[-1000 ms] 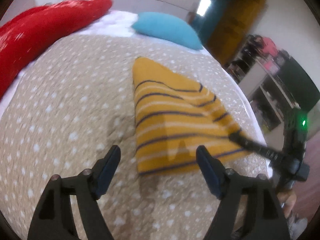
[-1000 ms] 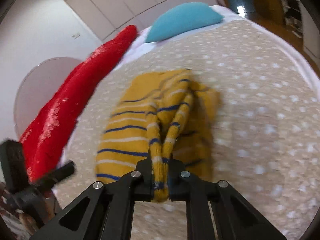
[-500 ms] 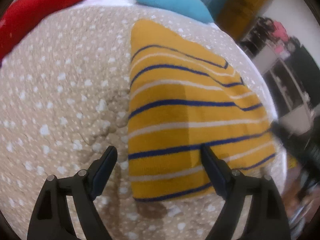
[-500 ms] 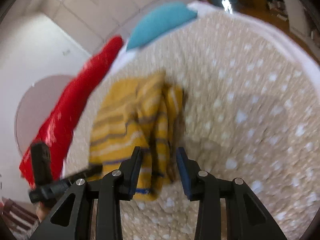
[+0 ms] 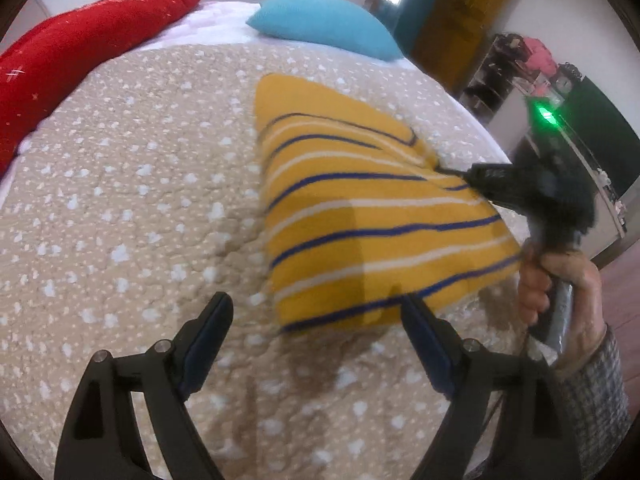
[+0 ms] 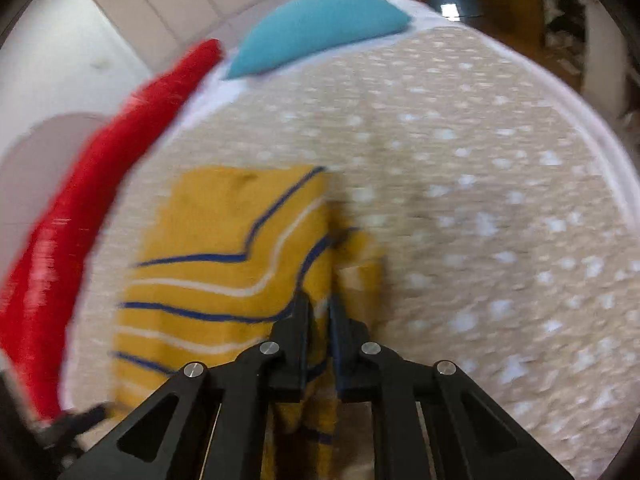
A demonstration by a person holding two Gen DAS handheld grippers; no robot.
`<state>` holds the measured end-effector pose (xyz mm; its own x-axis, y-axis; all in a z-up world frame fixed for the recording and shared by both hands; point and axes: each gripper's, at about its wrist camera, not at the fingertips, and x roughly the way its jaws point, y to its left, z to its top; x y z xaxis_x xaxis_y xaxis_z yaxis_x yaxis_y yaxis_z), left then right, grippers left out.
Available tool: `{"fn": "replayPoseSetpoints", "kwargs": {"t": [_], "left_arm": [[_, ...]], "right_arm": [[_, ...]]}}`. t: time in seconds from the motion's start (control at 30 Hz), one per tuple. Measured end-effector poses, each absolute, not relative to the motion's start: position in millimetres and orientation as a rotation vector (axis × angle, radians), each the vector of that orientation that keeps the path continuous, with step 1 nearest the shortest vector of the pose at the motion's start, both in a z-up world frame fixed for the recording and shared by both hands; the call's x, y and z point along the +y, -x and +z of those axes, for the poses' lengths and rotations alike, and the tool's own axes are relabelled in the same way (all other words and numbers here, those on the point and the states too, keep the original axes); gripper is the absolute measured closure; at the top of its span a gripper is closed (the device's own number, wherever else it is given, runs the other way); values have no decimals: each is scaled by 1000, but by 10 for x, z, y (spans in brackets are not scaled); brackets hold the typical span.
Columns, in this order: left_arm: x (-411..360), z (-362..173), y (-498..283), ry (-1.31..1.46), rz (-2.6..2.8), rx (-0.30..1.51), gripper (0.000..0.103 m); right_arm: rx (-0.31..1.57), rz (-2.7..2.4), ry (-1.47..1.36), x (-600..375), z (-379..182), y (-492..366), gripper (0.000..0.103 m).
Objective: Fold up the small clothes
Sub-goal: 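Release the sweater and pull the right gripper back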
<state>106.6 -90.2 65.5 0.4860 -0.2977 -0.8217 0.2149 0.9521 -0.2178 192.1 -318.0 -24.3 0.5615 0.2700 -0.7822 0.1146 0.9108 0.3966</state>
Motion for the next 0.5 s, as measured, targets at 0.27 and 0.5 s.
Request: {"fn": "replayPoseSetpoints", "kwargs": {"t": [0.27, 0.5], "left_arm": [[-687, 725, -815, 75, -253, 978, 18], [-506, 761, -552, 103, -180, 932, 18]], "right_arm": [[980, -83, -487, -3561, -269, -1742, 95], [758, 238, -479, -3150, 438, -1154, 88]]}}
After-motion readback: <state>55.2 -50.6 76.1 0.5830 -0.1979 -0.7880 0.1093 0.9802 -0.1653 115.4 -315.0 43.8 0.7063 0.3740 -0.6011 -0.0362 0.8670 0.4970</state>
